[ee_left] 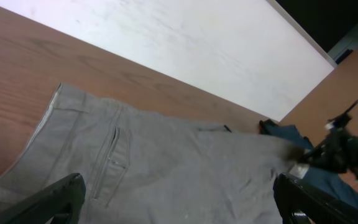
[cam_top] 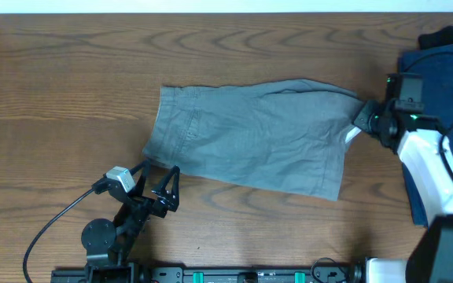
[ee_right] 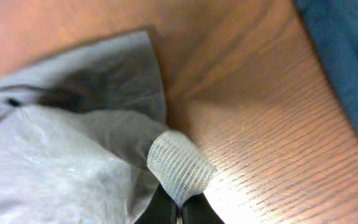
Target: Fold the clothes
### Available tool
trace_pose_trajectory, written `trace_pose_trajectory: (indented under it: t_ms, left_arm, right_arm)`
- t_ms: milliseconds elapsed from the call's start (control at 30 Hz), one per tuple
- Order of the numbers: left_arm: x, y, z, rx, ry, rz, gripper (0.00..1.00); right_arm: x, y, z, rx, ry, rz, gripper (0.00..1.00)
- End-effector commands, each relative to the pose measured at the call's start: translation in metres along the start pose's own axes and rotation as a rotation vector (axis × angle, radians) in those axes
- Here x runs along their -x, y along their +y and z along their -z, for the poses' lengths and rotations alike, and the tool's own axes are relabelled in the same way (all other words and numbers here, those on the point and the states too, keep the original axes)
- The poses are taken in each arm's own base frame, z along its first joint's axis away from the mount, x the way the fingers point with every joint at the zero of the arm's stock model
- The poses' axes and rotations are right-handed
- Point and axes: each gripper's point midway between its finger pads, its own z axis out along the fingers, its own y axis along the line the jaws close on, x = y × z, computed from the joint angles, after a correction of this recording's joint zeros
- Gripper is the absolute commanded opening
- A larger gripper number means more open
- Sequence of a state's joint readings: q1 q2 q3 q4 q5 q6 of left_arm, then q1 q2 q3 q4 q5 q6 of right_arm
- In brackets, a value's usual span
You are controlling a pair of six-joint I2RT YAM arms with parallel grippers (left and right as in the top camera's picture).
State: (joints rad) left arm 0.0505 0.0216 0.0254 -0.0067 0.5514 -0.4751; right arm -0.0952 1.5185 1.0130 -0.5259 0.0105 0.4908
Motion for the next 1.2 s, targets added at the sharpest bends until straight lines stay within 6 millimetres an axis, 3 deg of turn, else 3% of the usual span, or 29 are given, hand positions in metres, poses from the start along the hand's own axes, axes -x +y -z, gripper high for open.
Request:
trace_pose_trajectory:
  t_ms: [0, 133, 400, 633, 933, 1000, 1067, 1100, 1167]
  left_arm:
    - [-0.014, 0.007, -0.001, 0.009, 0.039, 0.031, 0.98]
    - [-0.014, 0.007, -0.001, 0.009, 0.039, 0.031, 0.98]
    - [-0.014, 0.007, -0.001, 0.009, 0.039, 0.031, 0.98]
    - [-0.014, 0.007, -0.001, 0.009, 0.039, 0.031, 0.98]
    - [-0.014, 0.007, -0.001, 0.009, 0.039, 0.031, 0.98]
    - [-0.014, 0.007, -0.001, 0.009, 0.039, 0.031, 0.98]
    - [-0.014, 0.007, -0.001, 0.009, 0.039, 0.031, 0.98]
    - [-0.014, 0.007, -0.001, 0.009, 0.039, 0.031, 0.98]
    - [-0.014, 0.007, -0.001, 0.009, 0.039, 0.031, 0.98]
  right_arm:
    - [0.018, 0.007, 0.025, 0.032, -0.077, -0.006, 0.01]
    - [0.024, 0.016, 0.036, 0.078, -0.107, -0.004, 0.01]
    - [0.026, 0.032, 0.029, 0.141, -0.106, 0.003, 0.01]
    - [0.043, 0.036, 0.008, 0.142, -0.162, 0.002, 0.01]
    - [0.047, 0.039, -0.039, 0.137, -0.165, 0.049, 0.04]
    - [0.046, 0.038, -0.046, 0.130, -0.164, 0.054, 0.29]
    - [0.045, 0.036, -0.050, 0.123, -0.157, 0.054, 0.84]
    - [0.044, 0.035, -0.050, 0.117, -0.156, 0.053, 0.99]
    - [0.044, 0.033, -0.048, 0.112, -0.155, 0.055, 0.99]
